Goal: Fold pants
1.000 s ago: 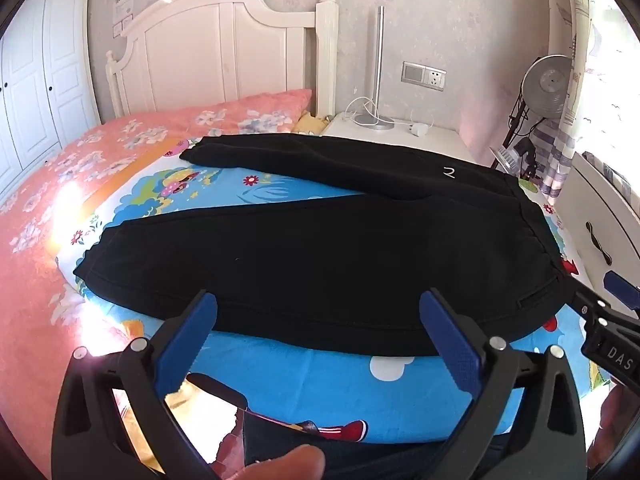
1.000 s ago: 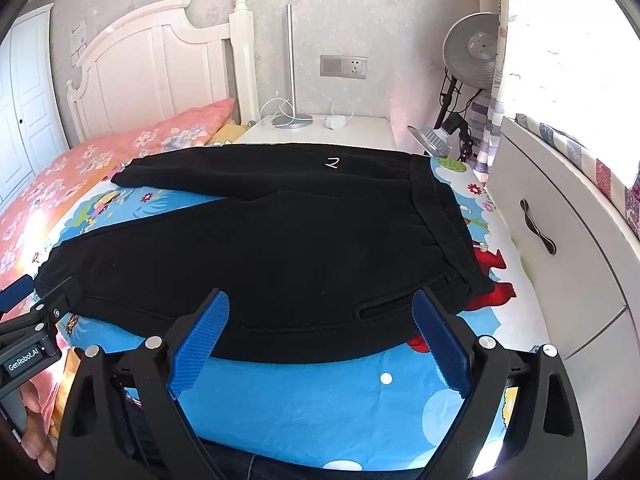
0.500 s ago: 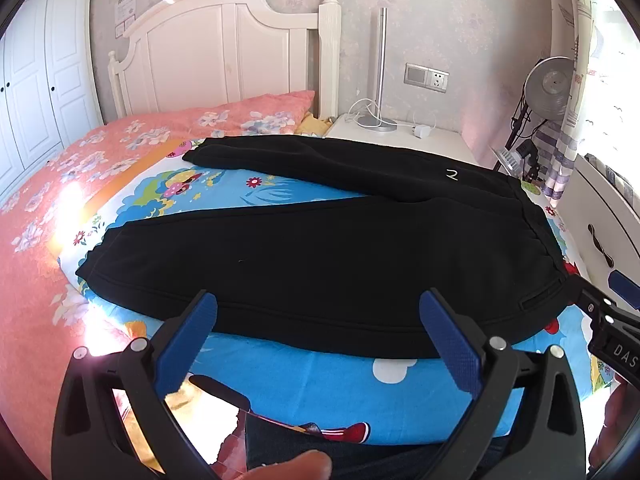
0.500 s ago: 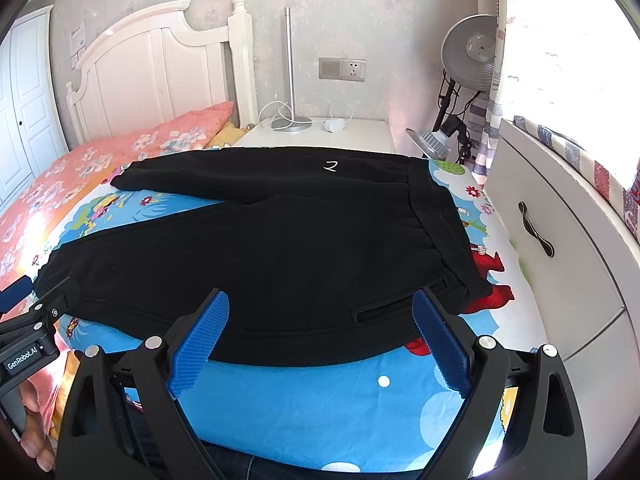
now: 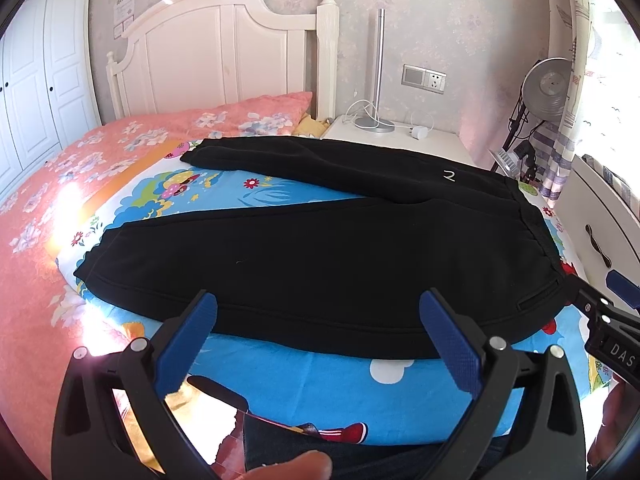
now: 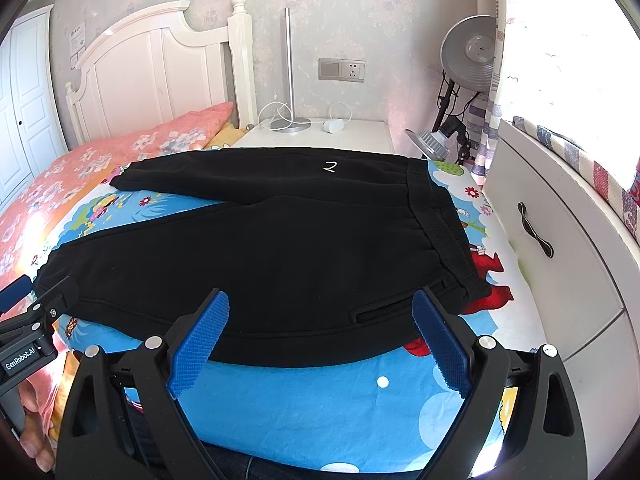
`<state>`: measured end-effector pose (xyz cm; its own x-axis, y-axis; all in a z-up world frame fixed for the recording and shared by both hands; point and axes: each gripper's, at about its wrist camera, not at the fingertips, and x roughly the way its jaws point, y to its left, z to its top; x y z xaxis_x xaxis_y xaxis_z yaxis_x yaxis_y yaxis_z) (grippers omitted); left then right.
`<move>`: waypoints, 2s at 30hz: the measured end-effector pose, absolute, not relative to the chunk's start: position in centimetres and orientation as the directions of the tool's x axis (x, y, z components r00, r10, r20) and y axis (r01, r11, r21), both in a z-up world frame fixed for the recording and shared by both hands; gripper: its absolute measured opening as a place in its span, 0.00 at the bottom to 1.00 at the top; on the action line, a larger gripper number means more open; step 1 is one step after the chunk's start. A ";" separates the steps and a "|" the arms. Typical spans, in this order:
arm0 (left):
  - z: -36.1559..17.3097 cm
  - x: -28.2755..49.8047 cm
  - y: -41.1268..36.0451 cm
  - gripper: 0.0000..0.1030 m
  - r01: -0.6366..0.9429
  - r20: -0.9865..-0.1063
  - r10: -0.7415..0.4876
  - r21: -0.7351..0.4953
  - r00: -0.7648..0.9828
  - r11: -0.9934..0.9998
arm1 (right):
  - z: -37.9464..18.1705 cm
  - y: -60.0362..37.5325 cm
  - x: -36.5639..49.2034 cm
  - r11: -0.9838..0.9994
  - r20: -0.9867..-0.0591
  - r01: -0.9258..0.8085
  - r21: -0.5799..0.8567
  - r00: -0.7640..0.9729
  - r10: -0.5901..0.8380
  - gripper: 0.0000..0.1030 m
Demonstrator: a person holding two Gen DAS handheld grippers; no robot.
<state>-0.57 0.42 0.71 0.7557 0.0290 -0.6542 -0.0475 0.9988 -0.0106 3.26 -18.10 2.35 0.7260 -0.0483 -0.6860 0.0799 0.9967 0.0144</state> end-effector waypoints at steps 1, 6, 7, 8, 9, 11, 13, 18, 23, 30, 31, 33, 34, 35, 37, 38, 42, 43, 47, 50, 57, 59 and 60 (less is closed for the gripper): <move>0.7 -0.5 0.4 0.98 -0.047 -0.655 0.029 -0.011 0.755 0.999 | 2.3 -18.1 3.3 0.997 -0.686 0.080 0.014 0.726 -0.048 0.87; 0.7 -0.6 0.4 0.98 -0.048 -0.655 0.029 -0.011 0.755 0.999 | 2.3 -18.1 3.2 0.997 -0.686 0.081 0.014 0.726 -0.049 0.87; 0.7 -0.6 0.4 0.98 -0.048 -0.655 0.029 -0.011 0.755 0.999 | 2.3 -18.1 3.2 0.997 -0.686 0.081 0.015 0.726 -0.049 0.87; 0.7 -0.5 0.4 0.98 -0.047 -0.656 0.028 -0.012 0.755 0.999 | 2.3 -18.2 3.2 0.997 -0.686 0.081 0.015 0.726 -0.048 0.87; 0.7 -0.6 0.4 0.98 -0.047 -0.655 0.029 -0.011 0.755 0.999 | 2.4 -18.2 3.2 0.997 -0.685 0.081 0.015 0.727 -0.049 0.87; 0.6 -0.6 0.4 0.98 -0.047 -0.656 0.028 -0.012 0.754 0.999 | 2.4 -18.2 3.3 0.997 -0.685 0.081 0.015 0.727 -0.049 0.87; 0.7 -0.6 0.4 0.98 -0.047 -0.655 0.028 -0.012 0.755 0.999 | 2.3 -18.2 3.3 0.997 -0.686 0.081 0.016 0.726 -0.048 0.87; 0.7 -0.6 0.4 0.98 -0.047 -0.656 0.028 -0.011 0.754 0.999 | 2.2 -18.2 3.2 0.997 -0.685 0.081 0.015 0.727 -0.049 0.87; 0.5 -0.8 0.3 0.98 -0.048 -0.656 0.028 -0.012 0.754 0.999 | 2.2 -18.1 3.2 0.997 -0.685 0.081 0.015 0.727 -0.049 0.87; 0.3 -0.6 0.4 0.98 -0.048 -0.661 0.025 -0.017 0.750 0.999 | 2.1 -18.3 3.2 0.996 -0.686 0.082 0.015 0.726 -0.049 0.87; 0.3 -0.6 0.4 0.98 -0.048 -0.661 0.025 -0.017 0.750 0.999 | 2.1 -18.2 3.2 0.997 -0.686 0.081 0.015 0.726 -0.049 0.87; 0.3 -0.6 0.4 0.98 -0.047 -0.661 0.024 -0.016 0.750 0.999 | 2.1 -18.3 3.2 0.997 -0.686 0.081 0.015 0.726 -0.049 0.87; 0.3 -0.6 0.4 0.98 -0.047 -0.662 0.024 -0.017 0.750 0.999 | 2.1 -18.3 3.2 0.997 -0.686 0.081 0.015 0.726 -0.049 0.87; 0.3 -0.6 0.4 0.98 -0.046 -0.662 0.023 -0.017 0.749 0.999 | 2.1 -18.3 3.2 0.997 -0.686 0.081 0.016 0.726 -0.048 0.87; 0.3 -0.6 0.4 0.98 -0.046 -0.663 0.022 -0.018 0.749 0.999 | 2.1 -18.3 3.2 0.997 -0.686 0.082 0.015 0.726 -0.049 0.87; 0.3 -0.6 0.5 0.98 -0.046 -0.663 0.022 -0.019 0.748 0.999 | 2.1 -18.2 3.2 0.997 -0.686 0.082 0.015 0.726 -0.049 0.87; 0.3 -0.6 0.5 0.98 -0.044 -0.664 0.021 -0.019 0.748 0.999 | 2.1 -18.2 3.2 0.997 -0.686 0.081 0.015 0.725 -0.049 0.87; 0.3 -0.6 0.5 0.98 -0.044 -0.664 0.020 -0.019 0.747 0.999 | 2.1 -18.2 3.2 0.997 -0.686 0.081 0.016 0.726 -0.049 0.87; 0.2 -0.6 0.5 0.98 -0.044 -0.666 0.020 -0.019 0.746 0.999 | 1.8 -18.4 3.1 0.996 -0.689 0.084 0.016 0.723 -0.050 0.87; 0.1 -0.6 0.5 0.98 -0.043 -0.667 0.019 -0.019 0.745 0.999 | 1.3 -18.5 3.1 0.996 -0.693 0.088 0.014 0.719 -0.054 0.87; -0.6 -0.1 0.8 0.98 -0.036 -0.674 0.009 -0.027 0.738 0.999 | 0.3 -20.4 4.5 0.992 -0.701 0.082 0.100 0.713 0.012 0.95; -0.7 0.1 1.0 0.98 -0.024 -0.652 -0.007 -0.039 0.758 0.999 | -0.2 -22.5 5.8 0.981 -0.708 0.099 0.165 0.705 0.048 0.95; -0.6 0.4 1.1 0.98 -0.016 -0.645 -0.015 -0.042 0.764 0.999 | -0.4 -23.7 6.8 0.976 -0.715 0.117 0.182 0.698 0.050 0.95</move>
<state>0.35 1.09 -0.63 0.7643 -0.0151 -0.6446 -0.0161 0.9990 -0.0424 6.76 -23.68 -0.42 0.6976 0.0496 -0.7148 0.1169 0.9764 0.1818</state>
